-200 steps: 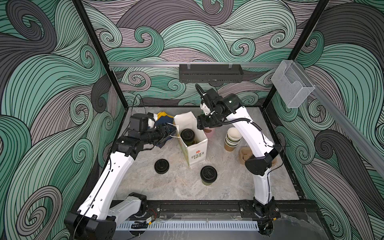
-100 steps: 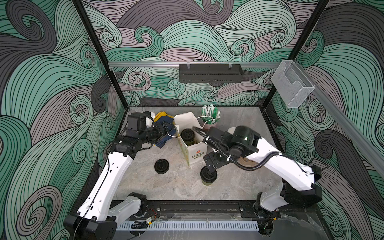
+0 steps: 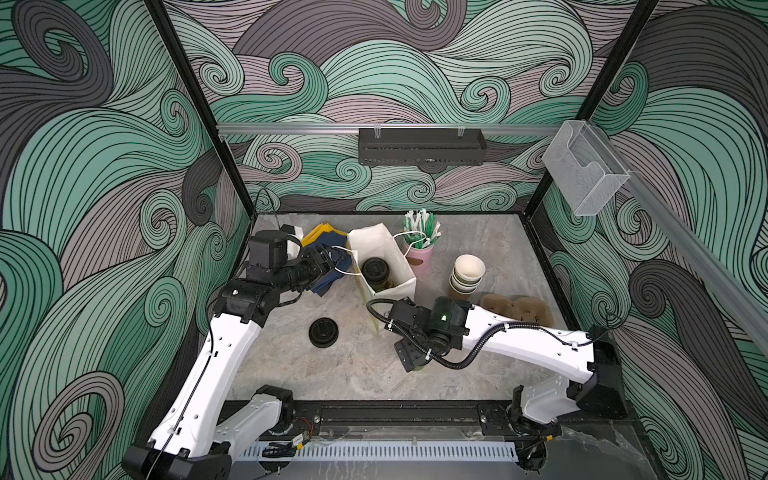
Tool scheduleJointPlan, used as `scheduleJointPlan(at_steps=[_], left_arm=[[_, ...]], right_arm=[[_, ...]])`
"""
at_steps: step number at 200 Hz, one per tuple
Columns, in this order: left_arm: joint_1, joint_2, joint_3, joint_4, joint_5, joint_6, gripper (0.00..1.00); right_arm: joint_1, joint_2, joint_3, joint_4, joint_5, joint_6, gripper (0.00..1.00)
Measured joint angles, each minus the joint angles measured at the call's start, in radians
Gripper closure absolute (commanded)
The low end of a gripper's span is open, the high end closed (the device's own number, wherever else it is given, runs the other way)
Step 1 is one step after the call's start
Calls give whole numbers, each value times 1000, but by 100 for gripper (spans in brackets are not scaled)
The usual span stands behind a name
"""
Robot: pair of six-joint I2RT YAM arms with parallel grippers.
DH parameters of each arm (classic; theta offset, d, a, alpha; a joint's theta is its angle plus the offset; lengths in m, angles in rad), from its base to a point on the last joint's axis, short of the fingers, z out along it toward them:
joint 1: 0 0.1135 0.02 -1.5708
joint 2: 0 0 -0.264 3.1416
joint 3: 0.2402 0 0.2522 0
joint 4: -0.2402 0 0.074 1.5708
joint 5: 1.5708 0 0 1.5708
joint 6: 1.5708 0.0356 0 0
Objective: Pack the takeout coffee
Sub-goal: 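Move the right gripper down to the green cup on the table and grasp it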
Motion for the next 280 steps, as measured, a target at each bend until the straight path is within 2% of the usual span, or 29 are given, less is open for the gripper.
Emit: scheduleJointPlan(at_steps=[47,124,228,280], left_arm=[[0,-29,-36,2,-23,-14,24],[0,-32,-37,3,-35,-24,24],[5,-32,-37,7,-38,-38,24],[5,-32,-37,7,-40,-41,24]], right_arm=[[-38,-45,-72,64,-4,18,20],[-60,-41,-85,125,-40,13,26],[-74,-9,-85,127,-47,8,22],[-77,9,-85,129,-54,6,25]])
